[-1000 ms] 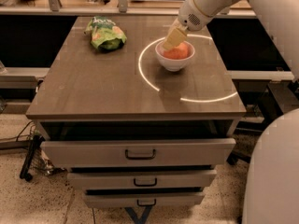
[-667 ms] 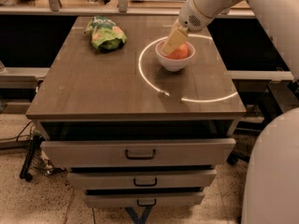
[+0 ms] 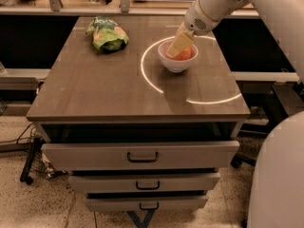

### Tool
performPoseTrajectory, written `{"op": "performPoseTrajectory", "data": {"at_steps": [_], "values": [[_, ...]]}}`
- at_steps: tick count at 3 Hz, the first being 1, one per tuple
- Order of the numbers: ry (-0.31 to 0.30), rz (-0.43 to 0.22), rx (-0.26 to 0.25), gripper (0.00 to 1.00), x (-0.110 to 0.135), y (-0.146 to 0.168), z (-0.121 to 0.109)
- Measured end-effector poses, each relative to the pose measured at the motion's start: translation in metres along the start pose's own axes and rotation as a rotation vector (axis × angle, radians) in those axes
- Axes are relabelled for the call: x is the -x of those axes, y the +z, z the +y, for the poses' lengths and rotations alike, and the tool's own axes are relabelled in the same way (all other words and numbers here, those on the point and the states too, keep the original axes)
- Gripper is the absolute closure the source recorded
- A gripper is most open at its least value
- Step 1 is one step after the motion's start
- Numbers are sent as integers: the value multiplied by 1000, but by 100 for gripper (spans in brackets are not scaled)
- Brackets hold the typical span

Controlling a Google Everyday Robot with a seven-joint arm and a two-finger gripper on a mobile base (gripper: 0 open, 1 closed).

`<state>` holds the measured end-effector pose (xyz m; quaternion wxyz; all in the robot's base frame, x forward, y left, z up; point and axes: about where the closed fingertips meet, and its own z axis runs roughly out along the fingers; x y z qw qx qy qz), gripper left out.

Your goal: Pick apple from white bowl and place on counter

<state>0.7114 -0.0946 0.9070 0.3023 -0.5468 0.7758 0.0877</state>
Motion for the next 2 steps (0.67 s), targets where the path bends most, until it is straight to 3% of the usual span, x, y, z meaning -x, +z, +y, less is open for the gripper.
{"op": "performPoseTrajectory", "data": {"at_steps": [1,2], "values": [[9,7,3,33,-6,2,0],[14,11,9,35,-9,5,1]]}}
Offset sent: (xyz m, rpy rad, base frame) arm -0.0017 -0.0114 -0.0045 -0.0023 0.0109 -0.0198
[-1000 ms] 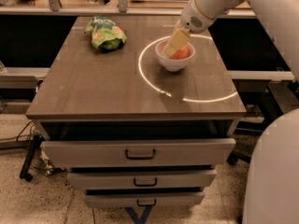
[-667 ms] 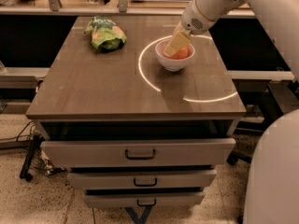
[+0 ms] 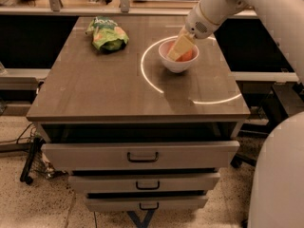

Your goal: Pick apple from white bowl and place on counter

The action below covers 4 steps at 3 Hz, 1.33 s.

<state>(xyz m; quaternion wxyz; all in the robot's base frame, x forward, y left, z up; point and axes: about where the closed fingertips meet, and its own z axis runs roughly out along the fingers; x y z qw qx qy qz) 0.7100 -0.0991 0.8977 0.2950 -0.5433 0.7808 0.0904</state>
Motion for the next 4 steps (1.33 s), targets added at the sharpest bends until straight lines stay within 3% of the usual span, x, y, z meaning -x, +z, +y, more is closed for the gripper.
{"op": "performPoseTrajectory", "data": {"at_steps": [2,4], "values": [[7,7,13,51,-5,6,5],[3,16,25,46,-8,12,8]]}}
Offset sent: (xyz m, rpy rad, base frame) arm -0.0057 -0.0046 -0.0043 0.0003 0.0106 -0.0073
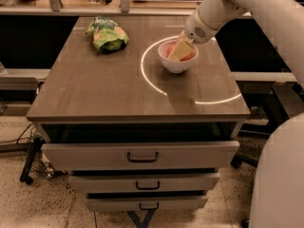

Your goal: Pick apple from white bowl and place on counter

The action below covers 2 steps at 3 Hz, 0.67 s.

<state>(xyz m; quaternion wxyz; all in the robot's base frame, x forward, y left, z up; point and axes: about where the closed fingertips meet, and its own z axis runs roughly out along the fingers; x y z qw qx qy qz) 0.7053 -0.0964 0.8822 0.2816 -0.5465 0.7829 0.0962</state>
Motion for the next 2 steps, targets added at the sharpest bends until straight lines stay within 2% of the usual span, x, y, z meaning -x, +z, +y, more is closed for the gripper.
{"op": "performPoseTrajectory", "data": {"at_steps": [1,2], "values": [[-4,1,6,65,0,4,0],[-13,-22,-7,88,5,-3,-3]]}}
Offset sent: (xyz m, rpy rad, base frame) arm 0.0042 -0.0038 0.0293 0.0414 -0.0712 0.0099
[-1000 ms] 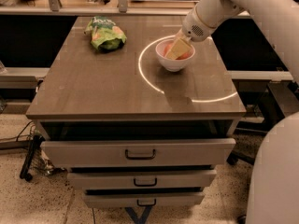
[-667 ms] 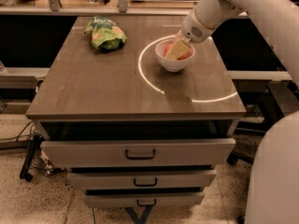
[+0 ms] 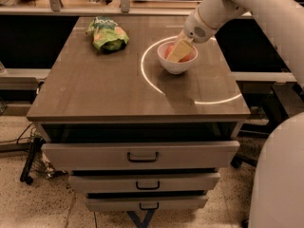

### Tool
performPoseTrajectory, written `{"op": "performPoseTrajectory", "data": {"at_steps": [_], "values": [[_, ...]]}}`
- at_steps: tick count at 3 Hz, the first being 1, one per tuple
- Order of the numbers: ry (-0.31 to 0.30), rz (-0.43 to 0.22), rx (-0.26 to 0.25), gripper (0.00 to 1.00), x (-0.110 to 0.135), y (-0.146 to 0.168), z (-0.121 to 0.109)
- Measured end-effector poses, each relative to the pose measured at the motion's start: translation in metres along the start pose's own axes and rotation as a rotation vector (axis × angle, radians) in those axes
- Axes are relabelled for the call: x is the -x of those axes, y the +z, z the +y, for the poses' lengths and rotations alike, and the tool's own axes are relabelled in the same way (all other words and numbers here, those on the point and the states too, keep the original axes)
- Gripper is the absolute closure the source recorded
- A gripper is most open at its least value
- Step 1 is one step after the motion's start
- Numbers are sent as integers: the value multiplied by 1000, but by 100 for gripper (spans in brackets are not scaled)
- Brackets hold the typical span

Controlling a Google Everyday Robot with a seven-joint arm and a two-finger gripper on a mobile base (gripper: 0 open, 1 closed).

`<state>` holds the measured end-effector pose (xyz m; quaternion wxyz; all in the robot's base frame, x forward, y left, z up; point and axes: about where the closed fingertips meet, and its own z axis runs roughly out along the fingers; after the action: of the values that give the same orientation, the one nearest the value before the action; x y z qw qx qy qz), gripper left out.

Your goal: Pick apple from white bowl and place on counter

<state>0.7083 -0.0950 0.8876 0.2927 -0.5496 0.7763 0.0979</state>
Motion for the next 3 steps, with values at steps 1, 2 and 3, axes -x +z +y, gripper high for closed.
{"op": "performPoseTrajectory", "data": {"at_steps": [1,2,3], "values": [[-20,-50,-31,100,13,-21,-4],[-52,-119,-83,100,31,-57,-7],[-74,-153,-114,100,42,-79,-7]]}}
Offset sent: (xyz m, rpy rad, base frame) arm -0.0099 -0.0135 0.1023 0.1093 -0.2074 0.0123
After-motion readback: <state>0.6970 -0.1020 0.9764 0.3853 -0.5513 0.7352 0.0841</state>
